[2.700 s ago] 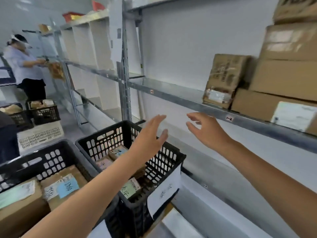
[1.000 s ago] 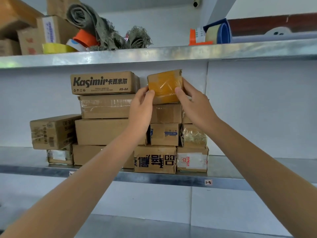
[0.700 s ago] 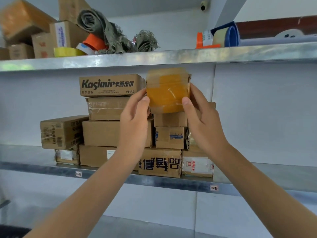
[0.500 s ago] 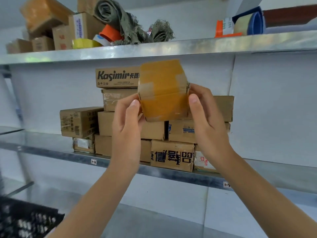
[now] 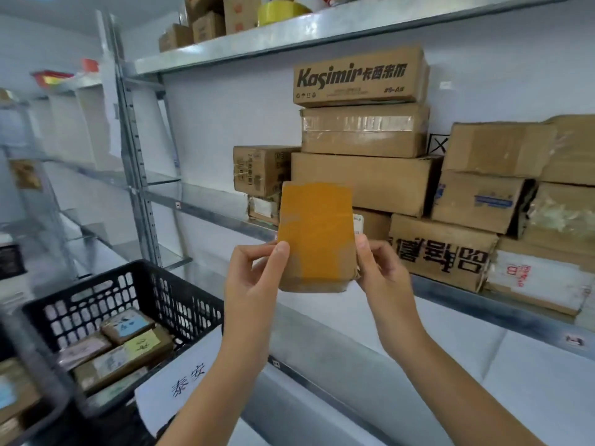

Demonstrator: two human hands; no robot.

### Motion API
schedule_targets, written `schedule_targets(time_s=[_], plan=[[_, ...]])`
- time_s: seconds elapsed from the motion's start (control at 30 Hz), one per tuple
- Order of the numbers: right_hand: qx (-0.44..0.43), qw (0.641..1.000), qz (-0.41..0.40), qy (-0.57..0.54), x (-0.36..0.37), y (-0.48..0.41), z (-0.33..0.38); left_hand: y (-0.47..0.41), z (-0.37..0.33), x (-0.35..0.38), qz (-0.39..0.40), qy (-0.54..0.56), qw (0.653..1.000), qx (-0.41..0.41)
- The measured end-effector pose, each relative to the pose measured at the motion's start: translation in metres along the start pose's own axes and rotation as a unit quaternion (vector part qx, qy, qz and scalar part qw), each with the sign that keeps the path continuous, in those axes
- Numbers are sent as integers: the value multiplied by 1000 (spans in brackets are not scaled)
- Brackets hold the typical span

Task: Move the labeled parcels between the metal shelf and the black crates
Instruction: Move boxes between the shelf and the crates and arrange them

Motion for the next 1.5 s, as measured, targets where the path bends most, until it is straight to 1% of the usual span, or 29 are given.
schedule_targets(time_s=[0.03,0.1,0.17,0.23,0.37,0.47,0.57,0.63,0.77,0.83,0.9,1.0,1.07,1.13,1.2,1.33,1.5], plan=[[43,999,8,7,6,5,-16,4,10,-9,-13,-7,1000,-18],[118,991,56,17,22,18,-43,11,29,-26,-32,-12,998,-60],[186,977,103,-11,36,33,-64,18,43,-43,-41,-30,995,-88],[226,965,124,-44,46,45,-78,24,52,-61,-49,-58,992,-102],[212,968,128,-45,55,54,-97,28,57,-88,-53,-84,992,-78],[199,971,122,-42,60,56,-105,25,57,-97,-29,-123,990,-57],[174,978,111,-33,65,55,-108,23,63,-108,-39,-173,982,-70],[152,982,108,-24,67,54,-110,24,66,-111,-47,-179,979,-82],[136,986,97,-28,67,55,-117,32,69,-108,-24,-162,979,-118],[153,984,89,-37,65,56,-122,33,71,-107,-16,-165,977,-137],[190,977,96,-23,65,57,-126,32,74,-104,-13,-158,976,-151],[260,953,157,-1,63,60,-133,30,78,-100,-4,-119,979,-165],[286,937,196,-38,61,60,-136,29,80,-96,9,-108,980,-164],[295,929,208,-86,59,59,-134,29,82,-93,19,-98,981,-168],[289,930,205,-101,58,57,-134,28,85,-90,28,-87,981,-172],[249,943,200,-94,58,49,-134,24,88,-93,33,-66,985,-158],[222,948,212,-79,68,36,-138,14,93,-103,-13,-74,988,-135]])
Point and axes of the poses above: each hand's wrist, its own y-axis away from the middle knuckle, its own x-axis out of the palm, z = x × y, the point moved 5 cm from there along -y, towards the middle knuckle, and after that the axes turned 8 degrees about -z, right-handed, at the moved point
